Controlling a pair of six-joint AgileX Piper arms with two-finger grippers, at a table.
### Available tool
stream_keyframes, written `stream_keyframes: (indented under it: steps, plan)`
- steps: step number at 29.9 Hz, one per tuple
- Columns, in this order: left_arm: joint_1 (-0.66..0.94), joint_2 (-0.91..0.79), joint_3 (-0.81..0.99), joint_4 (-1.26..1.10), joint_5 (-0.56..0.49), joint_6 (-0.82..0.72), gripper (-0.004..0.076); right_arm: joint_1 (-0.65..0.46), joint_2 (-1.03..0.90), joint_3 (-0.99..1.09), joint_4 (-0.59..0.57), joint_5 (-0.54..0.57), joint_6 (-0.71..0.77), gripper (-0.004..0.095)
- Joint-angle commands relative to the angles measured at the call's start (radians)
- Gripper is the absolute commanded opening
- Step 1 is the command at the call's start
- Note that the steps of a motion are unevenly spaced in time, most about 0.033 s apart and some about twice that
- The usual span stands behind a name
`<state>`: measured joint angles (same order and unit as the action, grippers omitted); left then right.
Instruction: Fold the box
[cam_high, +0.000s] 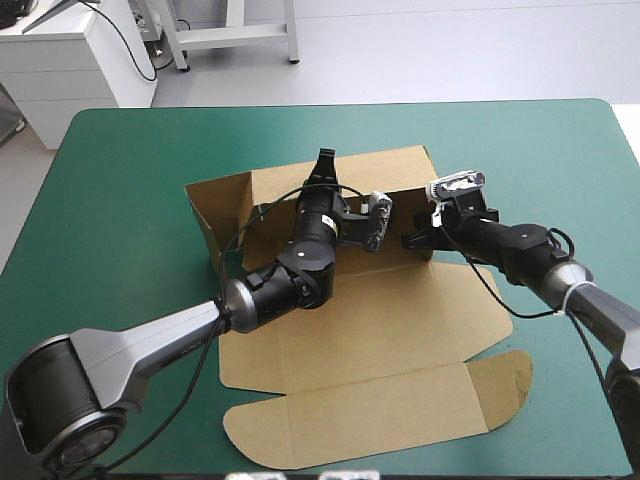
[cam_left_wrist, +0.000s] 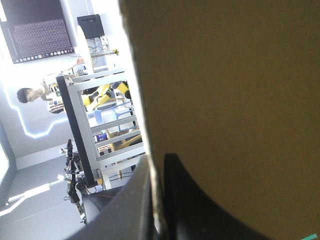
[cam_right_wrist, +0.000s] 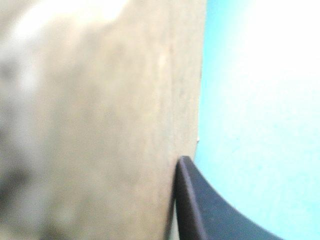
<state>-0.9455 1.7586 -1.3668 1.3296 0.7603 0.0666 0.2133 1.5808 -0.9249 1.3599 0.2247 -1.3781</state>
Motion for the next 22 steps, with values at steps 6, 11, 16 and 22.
stream_keyframes:
  steps: [6, 11, 16, 22]
  plan:
    - [0.001, -0.040, -0.019, -0.003, 0.006, 0.008, 0.0016, -0.003, -0.044, -0.028, 0.041, 0.014, -0.025, -0.0020]
    - [0.001, -0.040, -0.019, 0.000, -0.041, 0.008, 0.0064, -0.003, -0.044, -0.033, 0.039, -0.024, -0.176, -0.0019]
    - [0.001, -0.040, -0.019, 0.009, -0.071, 0.006, 0.0355, -0.003, -0.044, -0.080, 0.041, -0.160, -0.182, -0.0019]
    - [-0.034, -0.040, -0.019, -0.007, -0.053, -0.035, 0.0510, -0.003, -0.044, -0.145, 0.039, -0.248, -0.203, -0.0019]
